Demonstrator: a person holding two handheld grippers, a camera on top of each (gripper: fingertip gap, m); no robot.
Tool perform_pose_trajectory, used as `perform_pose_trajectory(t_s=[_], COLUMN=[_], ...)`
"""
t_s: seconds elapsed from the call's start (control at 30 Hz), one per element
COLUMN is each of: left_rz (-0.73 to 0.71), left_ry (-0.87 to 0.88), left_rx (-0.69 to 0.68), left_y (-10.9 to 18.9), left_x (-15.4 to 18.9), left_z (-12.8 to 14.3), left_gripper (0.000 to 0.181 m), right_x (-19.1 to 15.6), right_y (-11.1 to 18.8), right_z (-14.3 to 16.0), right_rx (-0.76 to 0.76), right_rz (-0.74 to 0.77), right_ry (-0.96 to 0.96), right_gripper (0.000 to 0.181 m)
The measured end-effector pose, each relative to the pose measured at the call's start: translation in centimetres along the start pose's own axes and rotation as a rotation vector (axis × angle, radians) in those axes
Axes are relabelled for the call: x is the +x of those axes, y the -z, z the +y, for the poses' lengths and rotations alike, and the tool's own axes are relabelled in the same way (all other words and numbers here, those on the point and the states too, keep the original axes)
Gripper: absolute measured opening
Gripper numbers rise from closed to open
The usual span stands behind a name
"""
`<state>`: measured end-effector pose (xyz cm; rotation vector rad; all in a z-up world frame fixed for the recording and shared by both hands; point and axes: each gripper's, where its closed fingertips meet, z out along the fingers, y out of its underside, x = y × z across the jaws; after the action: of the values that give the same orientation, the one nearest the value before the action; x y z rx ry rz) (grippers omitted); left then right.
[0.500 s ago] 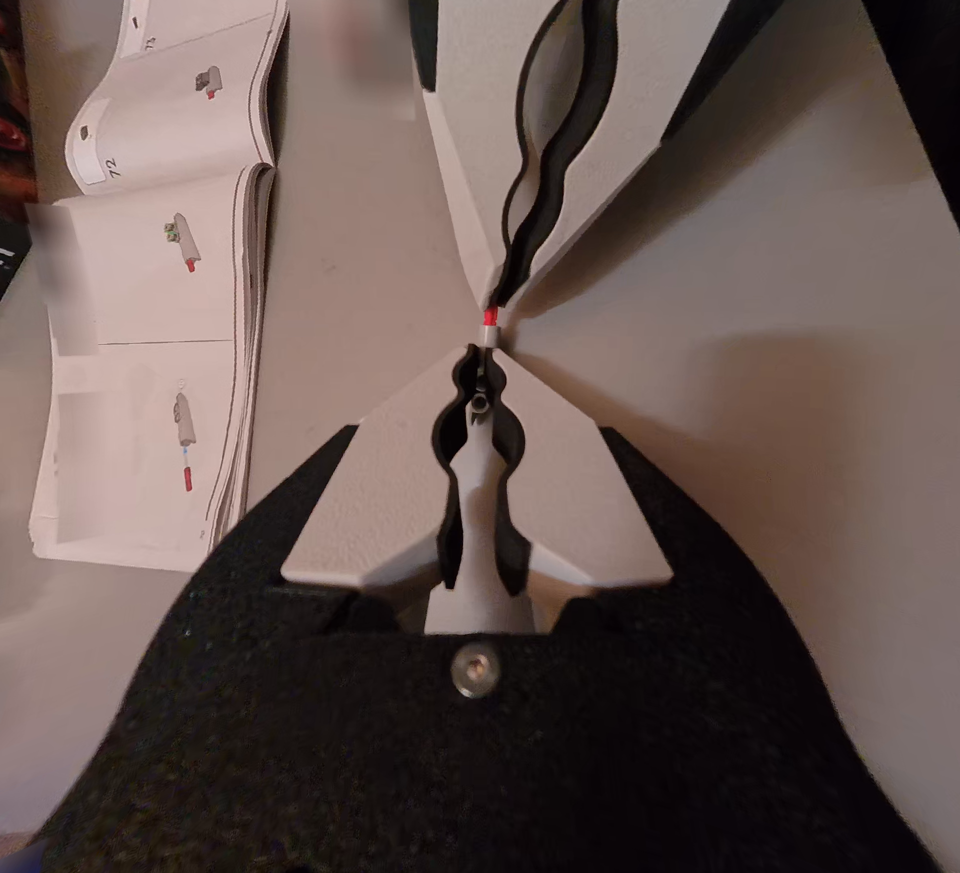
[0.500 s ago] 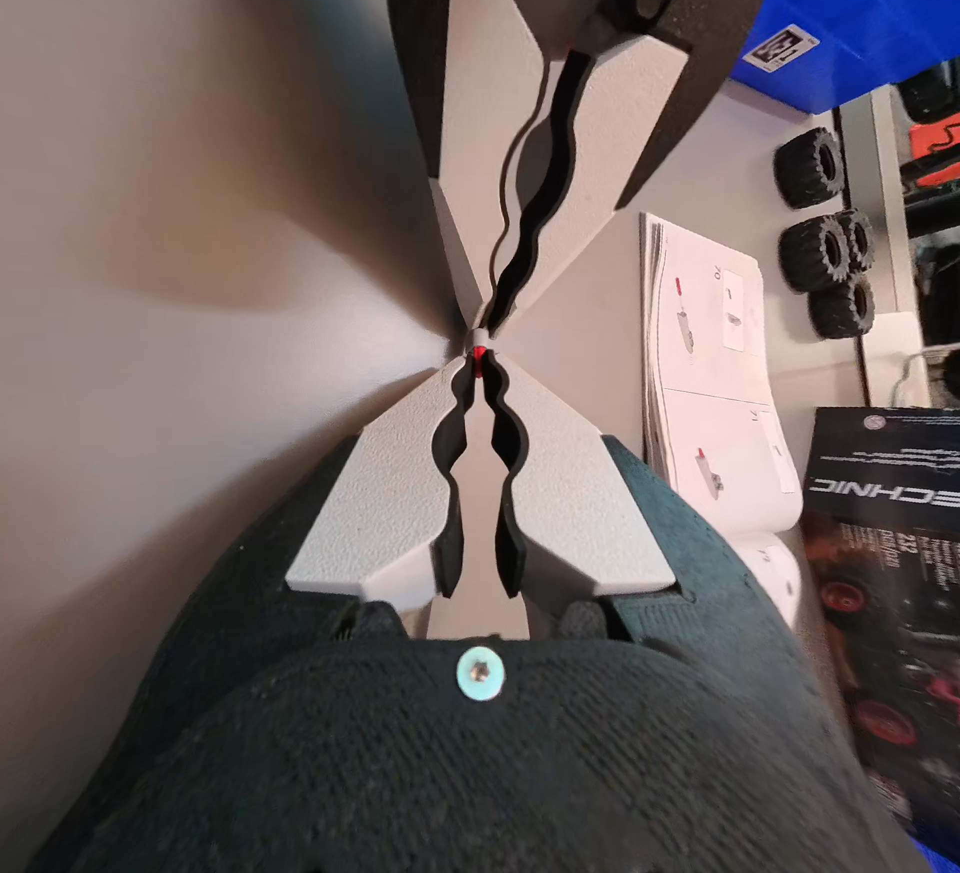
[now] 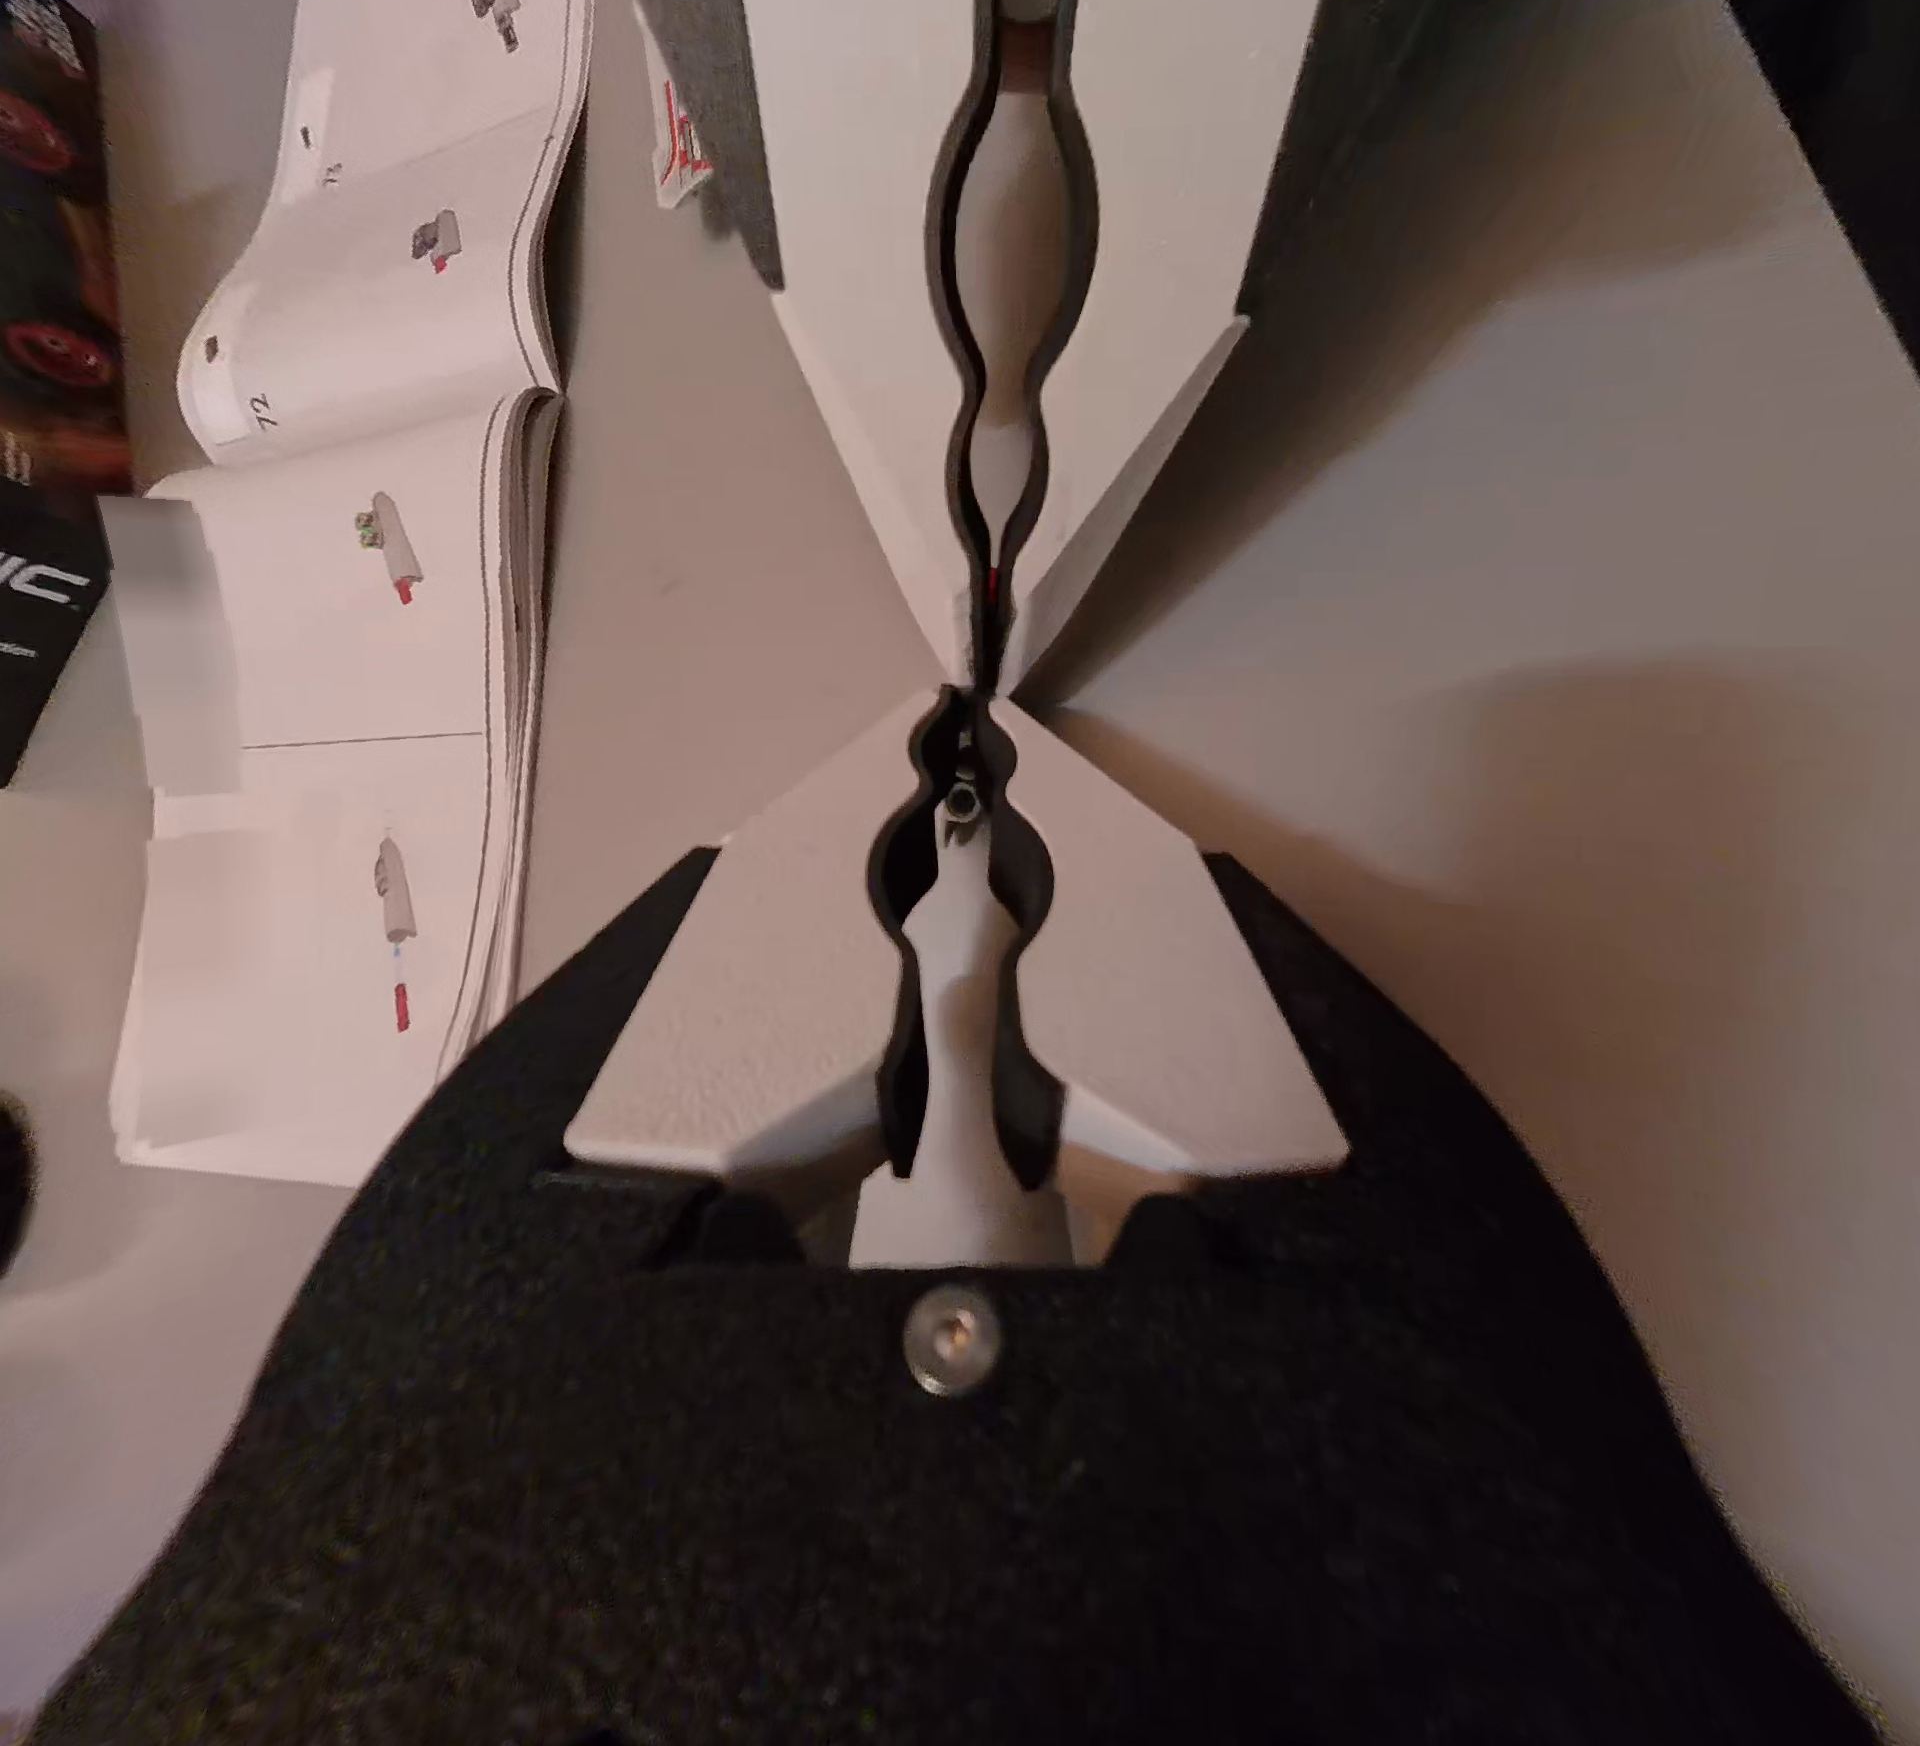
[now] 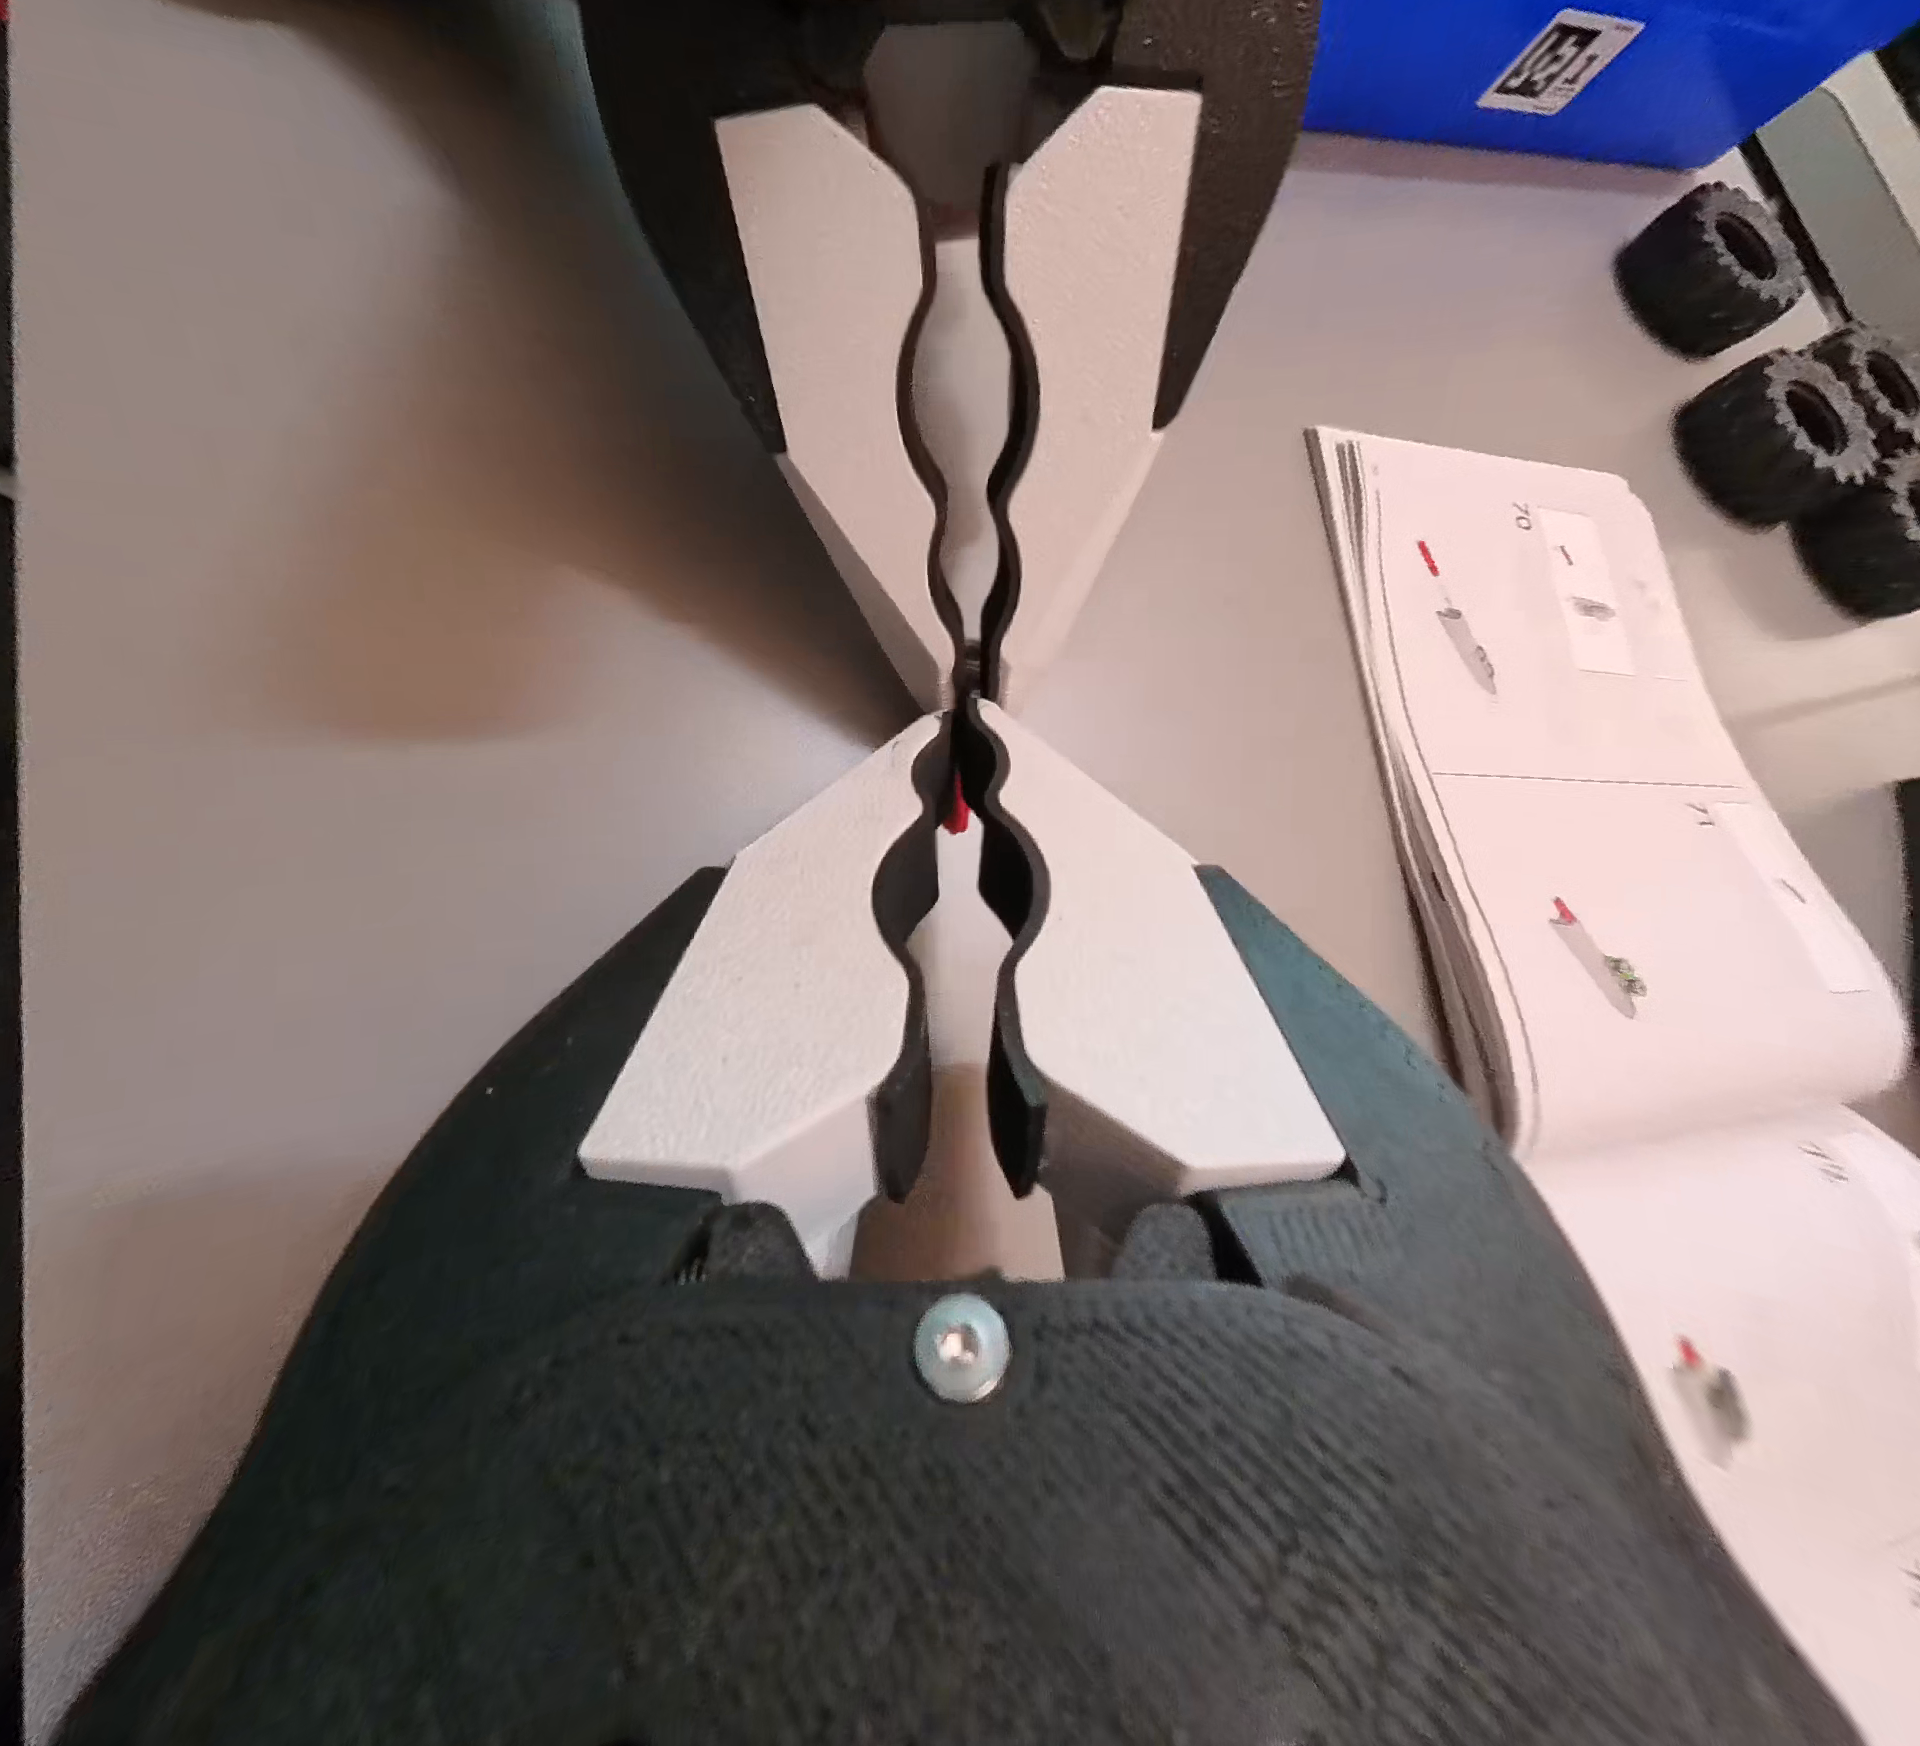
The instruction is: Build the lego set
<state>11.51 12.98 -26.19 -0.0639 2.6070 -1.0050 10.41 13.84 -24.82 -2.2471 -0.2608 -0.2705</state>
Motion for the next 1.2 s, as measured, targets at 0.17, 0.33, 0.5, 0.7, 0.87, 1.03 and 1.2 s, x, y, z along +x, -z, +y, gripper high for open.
perform_pose_trajectory(t_s=[0.17, 0.33, 0.5, 0.7, 0.87, 1.03, 1.2], left_rz=[0.024, 0.030, 0.028, 0.028, 0.034, 0.038, 0.042], left_ry=[0.041, 0.037, 0.026, 0.023, 0.031, 0.036, 0.050], left_rx=[0.033, 0.042, 0.037, 0.036, 0.042, 0.043, 0.050], left_y=[0.3, 0.2, 0.2, 0.3, 0.3, 0.3, 0.4], left_x=[0.0, 0.2, 0.2, 0.3, 0.3, 0.3, 0.3], left_z=[0.1, -0.1, 0.0, 0.0, 0.0, 0.0, 0.0], left_gripper=[0.000, 0.000, 0.000, 0.000, 0.000, 0.000, 0.000], right_x=[0.3, 0.3, 0.6, -0.4, -0.5, -0.5, -0.3], right_y=[1.5, 2.3, 1.4, 0.3, 0.2, 0.2, 0.3], right_z=[0.2, 1.5, 2.1, 2.3, 2.5, 2.6, 2.5], right_rx=[0.063, 0.028, -0.017, -0.062, -0.043, -0.011, -0.007], right_rz=[-0.023, -0.032, 0.004, -0.117, -0.126, -0.104, -0.036], right_ry=[-0.068, -0.107, 0.018, -0.087, -0.156, -0.190, -0.114], right_gripper=[0.004, 0.010, 0.010, 0.017, 0.006, 0.003, 0.003])
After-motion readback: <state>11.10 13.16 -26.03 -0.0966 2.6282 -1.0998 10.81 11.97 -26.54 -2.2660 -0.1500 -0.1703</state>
